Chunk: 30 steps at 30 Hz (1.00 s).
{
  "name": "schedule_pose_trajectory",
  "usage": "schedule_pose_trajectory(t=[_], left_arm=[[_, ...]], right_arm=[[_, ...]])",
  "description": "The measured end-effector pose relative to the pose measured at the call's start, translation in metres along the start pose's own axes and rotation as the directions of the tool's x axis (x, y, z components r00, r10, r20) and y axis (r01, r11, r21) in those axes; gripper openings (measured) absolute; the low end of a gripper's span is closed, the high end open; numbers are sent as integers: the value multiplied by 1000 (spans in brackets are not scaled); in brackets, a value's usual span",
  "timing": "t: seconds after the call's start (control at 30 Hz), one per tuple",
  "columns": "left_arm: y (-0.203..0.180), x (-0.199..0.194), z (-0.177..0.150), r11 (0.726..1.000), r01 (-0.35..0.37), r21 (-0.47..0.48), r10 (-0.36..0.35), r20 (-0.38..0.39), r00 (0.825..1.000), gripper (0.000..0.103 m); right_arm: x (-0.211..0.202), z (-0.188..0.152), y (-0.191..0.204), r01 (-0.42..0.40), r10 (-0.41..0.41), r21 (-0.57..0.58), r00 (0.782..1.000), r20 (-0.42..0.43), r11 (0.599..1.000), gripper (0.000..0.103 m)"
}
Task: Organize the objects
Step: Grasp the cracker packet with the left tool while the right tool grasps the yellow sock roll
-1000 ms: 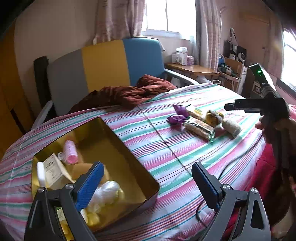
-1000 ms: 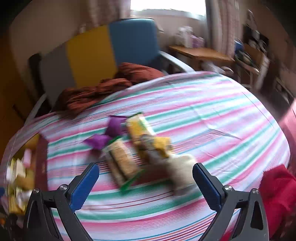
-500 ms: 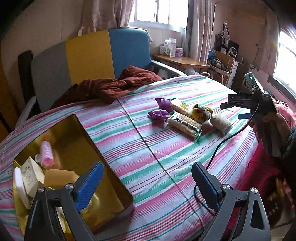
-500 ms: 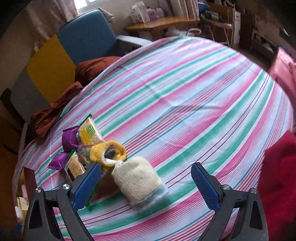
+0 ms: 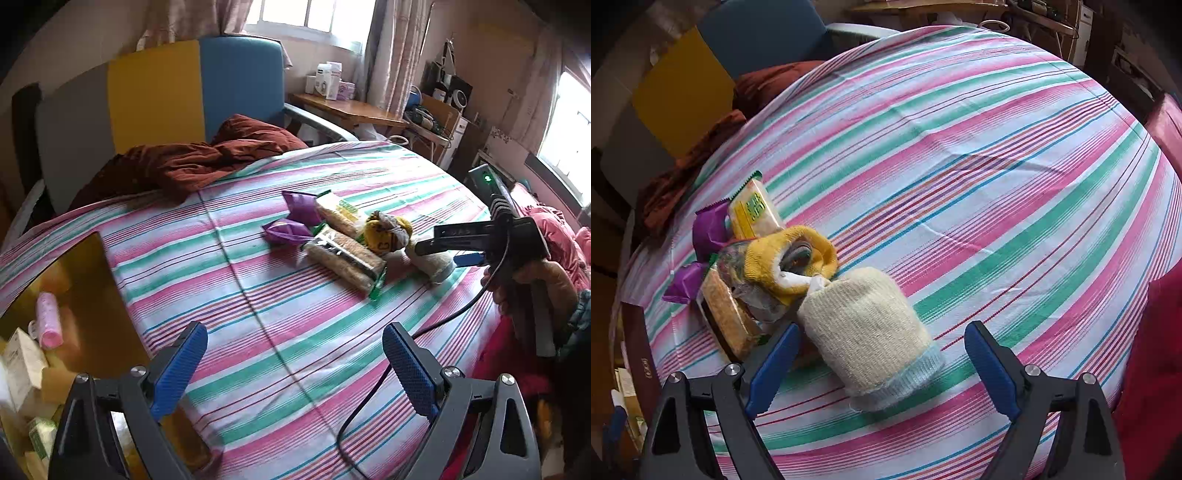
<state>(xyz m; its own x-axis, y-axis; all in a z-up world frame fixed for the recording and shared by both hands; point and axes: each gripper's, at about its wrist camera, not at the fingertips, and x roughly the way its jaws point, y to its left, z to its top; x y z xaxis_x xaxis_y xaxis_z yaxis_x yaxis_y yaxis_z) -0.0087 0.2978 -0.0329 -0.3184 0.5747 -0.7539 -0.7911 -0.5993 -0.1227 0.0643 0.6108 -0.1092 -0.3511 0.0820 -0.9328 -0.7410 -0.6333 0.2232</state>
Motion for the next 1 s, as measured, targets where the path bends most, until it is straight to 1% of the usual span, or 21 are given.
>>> schedule_pose_trajectory(t=[0.1,0.17,0.23,0.27,0.3,0.4,0.5,0.57,0.63,0.8,0.87,0.97,1.0], left_arm=[[-4,7,2,1000,9,6,-9,-10,1000,96],[-6,15,4,1000,15,-2,-15,-30,999,96],[-7,24,8,999,39,-15,-39,-47,998,96],[-7,29,11,999,39,-20,-40,-56,998,96],[-7,36,14,999,39,-32,-41,-73,997,94],[-4,59,25,991,79,-110,-92,-119,989,92],[-6,84,36,981,94,-167,-121,-159,980,87],[-9,99,42,976,94,-196,-128,-172,977,87],[-13,113,48,972,84,-218,-125,-182,975,87],[-26,146,62,970,61,-237,-112,-209,972,87],[-29,158,65,970,33,-242,-88,-218,972,87],[-34,175,69,966,10,-259,-75,-243,967,87],[-36,178,72,969,-6,-249,-54,-233,971,87]], right_arm=[[-3,0,-1,15,-15,10,1000,19,1000,93],[-6,-1,-1,-1,1,15,999,34,1000,93],[-9,-2,1,-5,5,9,999,47,1000,93],[-12,-2,2,-4,3,8,998,63,1000,93],[-15,-2,1,-4,3,11,997,77,1000,93],[-26,-3,-3,-45,40,35,990,139,998,93],[-34,-1,-2,-80,72,40,983,170,996,93],[-32,4,-3,-95,88,33,981,175,995,93],[-32,5,-1,-101,94,27,980,176,995,93],[-29,8,-1,-126,121,22,977,174,992,93],[-31,7,-4,-136,130,24,976,172,990,93],[-31,6,-3,-144,138,20,975,173,989,93],[-31,6,-2,-144,138,18,975,174,989,93]])
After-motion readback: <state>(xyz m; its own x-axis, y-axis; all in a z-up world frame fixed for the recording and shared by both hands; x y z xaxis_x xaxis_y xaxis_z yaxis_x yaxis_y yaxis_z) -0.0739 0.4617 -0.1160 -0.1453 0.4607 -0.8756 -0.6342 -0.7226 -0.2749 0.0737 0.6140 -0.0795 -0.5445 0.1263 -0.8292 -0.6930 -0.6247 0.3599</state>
